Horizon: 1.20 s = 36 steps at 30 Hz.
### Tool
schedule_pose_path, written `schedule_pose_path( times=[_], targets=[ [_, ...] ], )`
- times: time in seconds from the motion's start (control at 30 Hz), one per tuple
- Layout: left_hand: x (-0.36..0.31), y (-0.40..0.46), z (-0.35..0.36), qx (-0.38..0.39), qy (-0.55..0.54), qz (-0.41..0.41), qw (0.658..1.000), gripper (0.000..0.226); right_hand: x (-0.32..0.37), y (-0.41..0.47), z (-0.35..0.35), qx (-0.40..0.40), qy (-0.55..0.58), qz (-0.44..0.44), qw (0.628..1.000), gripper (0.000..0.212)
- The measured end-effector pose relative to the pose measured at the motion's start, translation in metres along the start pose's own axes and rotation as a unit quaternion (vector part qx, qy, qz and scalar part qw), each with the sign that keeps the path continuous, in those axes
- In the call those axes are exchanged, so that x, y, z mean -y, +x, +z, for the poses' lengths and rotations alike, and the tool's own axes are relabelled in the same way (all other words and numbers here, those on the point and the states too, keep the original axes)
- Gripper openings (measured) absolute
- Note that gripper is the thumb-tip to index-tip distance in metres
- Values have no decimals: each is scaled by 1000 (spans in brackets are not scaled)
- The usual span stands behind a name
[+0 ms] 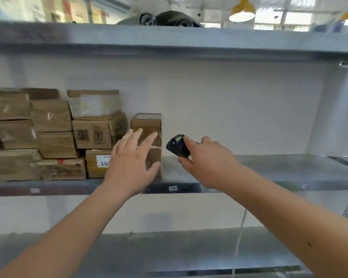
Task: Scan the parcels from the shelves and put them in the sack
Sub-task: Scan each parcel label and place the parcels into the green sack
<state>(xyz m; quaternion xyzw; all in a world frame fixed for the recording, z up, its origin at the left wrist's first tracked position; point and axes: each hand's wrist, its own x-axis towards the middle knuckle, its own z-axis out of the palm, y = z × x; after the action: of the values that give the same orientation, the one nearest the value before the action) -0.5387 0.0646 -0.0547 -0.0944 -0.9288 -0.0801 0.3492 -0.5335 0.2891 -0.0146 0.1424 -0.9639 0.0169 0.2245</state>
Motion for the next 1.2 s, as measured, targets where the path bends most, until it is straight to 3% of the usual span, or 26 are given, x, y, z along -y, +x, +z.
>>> schedule_pose_path(
  times=[0.2, 0.47, 0.57, 0.7, 0.77, 1.03, 1.13, 1.2],
  targets=[
    [2, 64, -11, -14, 11, -58, 998, 77, -20, 63, -11, -11, 18, -54, 998, 55],
    [11, 136, -10, 57, -145, -181, 971, 63, -39, 132, 2, 15, 34, -60, 998, 49],
    [11, 145, -7, 71, -152, -233, 958, 79, -42, 145, 13, 30, 43, -68, 996, 51],
    [-3, 144, 2, 78, -72, -269, 957, 117, -51, 157, 22, 55, 50, -64, 995, 52],
    [-8, 145, 4, 82, -60, -281, 954, 124, -57, 161, 23, 69, 52, -64, 994, 52],
    [6, 143, -1, 23, -248, -237, 939, 70, -76, 162, 18, 73, 75, -73, 992, 49],
    [11, 141, 8, -19, -219, -256, 941, 68, -79, 160, 16, 73, 81, -77, 991, 47],
    [9, 139, 12, -21, -175, -292, 940, 85, -78, 161, 14, 70, 83, -82, 991, 46]
  ],
)
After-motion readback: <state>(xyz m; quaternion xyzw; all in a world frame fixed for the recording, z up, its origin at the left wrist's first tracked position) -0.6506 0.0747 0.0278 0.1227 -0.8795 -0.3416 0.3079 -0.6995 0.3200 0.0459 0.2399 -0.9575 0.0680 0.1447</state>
